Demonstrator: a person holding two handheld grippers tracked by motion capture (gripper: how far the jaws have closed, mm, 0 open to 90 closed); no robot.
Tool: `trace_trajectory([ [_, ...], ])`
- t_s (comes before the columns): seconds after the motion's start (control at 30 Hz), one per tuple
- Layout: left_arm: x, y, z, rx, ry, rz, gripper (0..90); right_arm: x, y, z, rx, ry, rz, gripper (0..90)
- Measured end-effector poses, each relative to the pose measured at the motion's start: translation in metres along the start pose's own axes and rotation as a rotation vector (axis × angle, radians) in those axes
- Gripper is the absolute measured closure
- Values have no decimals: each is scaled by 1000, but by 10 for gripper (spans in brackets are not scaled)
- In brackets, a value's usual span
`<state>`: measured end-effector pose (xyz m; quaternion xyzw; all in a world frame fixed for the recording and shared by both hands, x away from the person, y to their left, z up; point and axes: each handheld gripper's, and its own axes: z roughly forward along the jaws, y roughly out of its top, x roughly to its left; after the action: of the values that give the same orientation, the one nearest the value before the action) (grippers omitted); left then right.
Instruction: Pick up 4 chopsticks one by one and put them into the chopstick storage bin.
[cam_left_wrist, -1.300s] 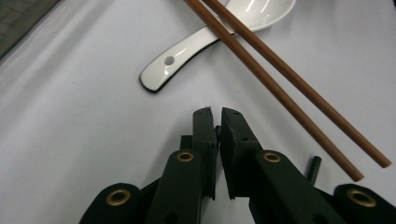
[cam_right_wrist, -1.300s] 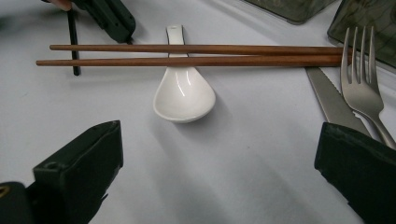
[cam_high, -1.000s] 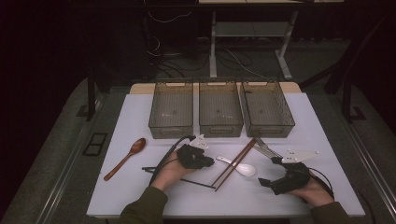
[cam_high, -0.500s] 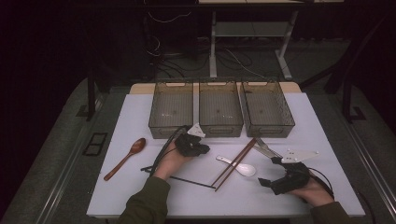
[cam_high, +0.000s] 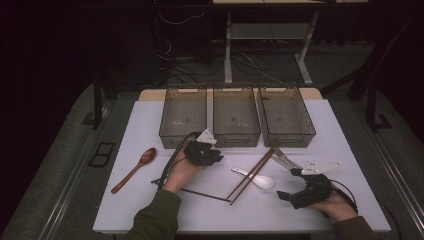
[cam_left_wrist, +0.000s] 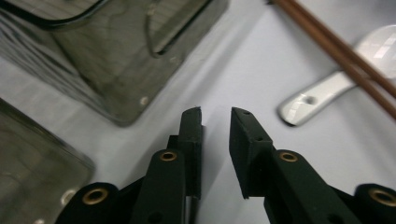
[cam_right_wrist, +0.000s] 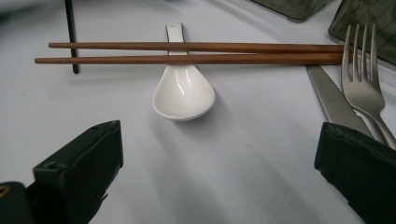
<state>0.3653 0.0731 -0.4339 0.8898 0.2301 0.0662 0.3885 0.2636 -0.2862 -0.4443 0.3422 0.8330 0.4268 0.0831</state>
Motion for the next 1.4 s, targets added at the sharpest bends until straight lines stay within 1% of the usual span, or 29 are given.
trace_trajectory([
  [0.07, -7, -3, -7, -7, -21, 0, 705, 0, 0, 0, -1, -1, -1, 9],
  [0.1, -11, -5, -10, -4, -28, 8, 695, 0, 0, 0, -1, -1, 0, 9],
  [0.13, -15, -7, -13, -10, -43, 6, 692, 0, 0, 0, -2, -2, 1, 9],
  [0.17, -20, -10, -17, -16, -56, 10, 691, 0, 0, -1, -3, 0, 0, 9],
  [0.27, -33, -17, -26, -12, -91, 32, 692, 0, 0, -1, -4, 0, 1, 9],
  [0.33, -39, -22, -30, -17, -111, 34, 699, 0, 0, 0, -3, -3, 2, 9],
  [0.47, -50, -33, -35, -14, -167, 48, 734, 0, 0, -1, -4, -3, 1, 9],
  [0.63, -61, -43, -34, 12, -211, 68, 759, 0, 0, -1, -4, -4, -1, 9],
  [0.7, -64, -43, -32, 22, -226, 87, 765, 0, 0, -1, -3, -3, -2, 9],
  [0.83, -67, -43, -26, 45, -245, 110, 770, 0, 0, -1, -3, -4, -3, 9],
  [0.87, -68, -44, -25, 55, -244, 116, 772, 0, 0, -1, -3, -4, -3, 9],
  [0.93, -69, -45, -23, 66, -250, 118, 777, 0, 0, -1, -2, -3, -4, 9],
  [1.03, -69, -45, -23, 68, -246, 130, 792, 0, 0, -1, -2, -5, -5, 9],
  [1.1, -69, -45, -22, 66, -245, 127, 802, 0, 0, 0, -2, -5, -5, 9],
  [1.4, -68, -45, -23, 67, -252, 135, 831, 1, 0, 0, 0, -4, -4, 9],
])
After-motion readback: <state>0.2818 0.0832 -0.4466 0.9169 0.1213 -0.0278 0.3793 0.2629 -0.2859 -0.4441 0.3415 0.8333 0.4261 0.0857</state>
